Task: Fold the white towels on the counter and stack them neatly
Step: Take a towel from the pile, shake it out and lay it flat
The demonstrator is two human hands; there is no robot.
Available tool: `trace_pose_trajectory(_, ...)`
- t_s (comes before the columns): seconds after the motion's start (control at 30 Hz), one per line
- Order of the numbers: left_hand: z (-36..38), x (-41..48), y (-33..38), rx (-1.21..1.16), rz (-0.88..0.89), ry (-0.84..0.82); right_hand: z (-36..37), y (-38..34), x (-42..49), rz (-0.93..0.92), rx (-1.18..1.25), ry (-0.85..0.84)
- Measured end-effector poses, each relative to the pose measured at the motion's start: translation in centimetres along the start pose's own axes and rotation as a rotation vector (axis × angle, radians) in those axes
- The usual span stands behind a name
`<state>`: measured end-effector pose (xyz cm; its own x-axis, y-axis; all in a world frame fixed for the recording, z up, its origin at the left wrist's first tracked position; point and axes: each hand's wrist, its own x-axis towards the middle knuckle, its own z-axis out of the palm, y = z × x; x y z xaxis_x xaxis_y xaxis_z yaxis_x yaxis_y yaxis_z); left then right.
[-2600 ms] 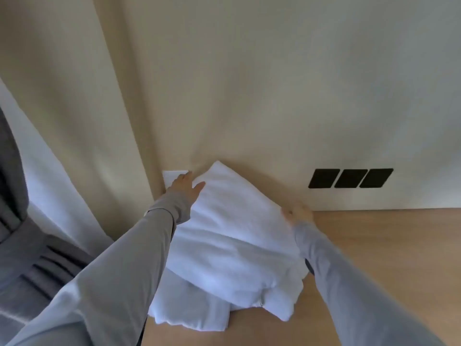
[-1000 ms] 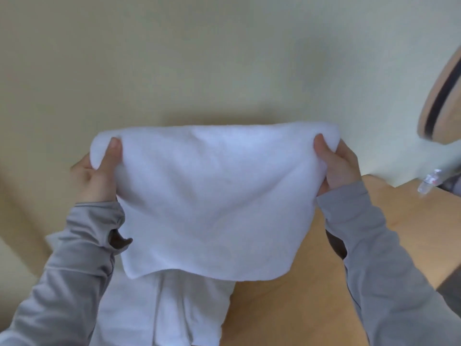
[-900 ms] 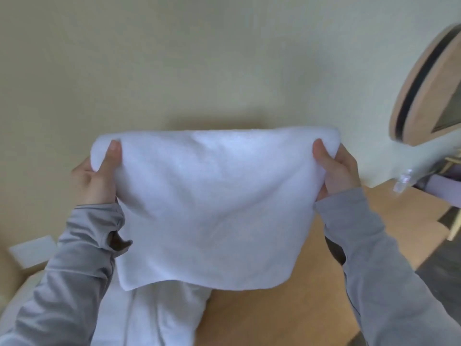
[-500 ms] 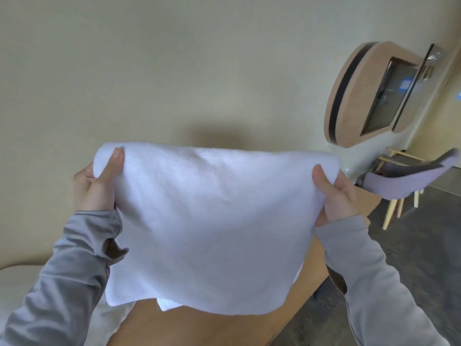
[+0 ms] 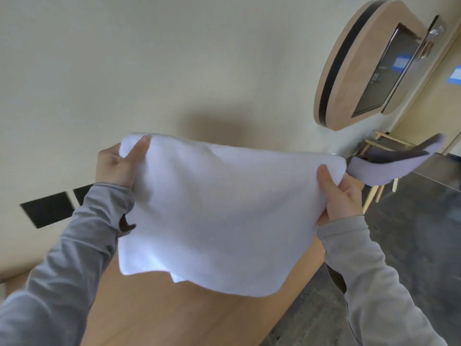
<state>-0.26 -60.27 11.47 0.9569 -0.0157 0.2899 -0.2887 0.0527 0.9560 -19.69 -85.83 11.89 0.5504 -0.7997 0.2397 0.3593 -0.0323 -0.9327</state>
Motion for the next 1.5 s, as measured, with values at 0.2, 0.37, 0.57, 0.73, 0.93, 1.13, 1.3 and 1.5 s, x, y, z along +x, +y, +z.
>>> trace_pose_trajectory(0.2,4.5,4.2,-1.4,0.283,-0.07,-0.128,-0.7,2.6,3.2,0.035,-0.04,0.127)
trace_pose_trajectory(0.37,4.7,7.8,-5.3,0.579,-0.249,-0.173,-2.1,10.2,1.8,0.406,-0.111,0.139)
trace_pose_trajectory(0.57,5.4,4.2,-20.7,1.014,-0.503,-0.332,-3.5,23.3,0.1,1.158,-0.441,-0.322)
trace_pose_trajectory(0.73,3.2,-4.2,-26.9,1.025,-0.755,0.056,-6.1,27.4,7.0,1.034,-0.92,-0.687)
trace_pose_trajectory(0.93,2.4,-13.1,-27.9,0.824,-1.037,0.672,-6.1,29.6,19.0,0.974,-1.041,-1.09)
trace_pose_trajectory(1.13,3.4,-15.1,-29.3,0.658,-1.16,0.74,1.1,37.6,22.1,0.584,-1.096,-0.965)
trace_pose_trajectory(1.3,4.1,-14.4,-29.3,0.561,-1.192,0.731,4.9,40.2,20.0,0.662,-1.145,-1.117)
trace_pose_trajectory(1.5,5.4,-14.1,-30.0,0.4,-1.18,0.734,5.6,40.3,18.2,0.717,-1.144,-1.234)
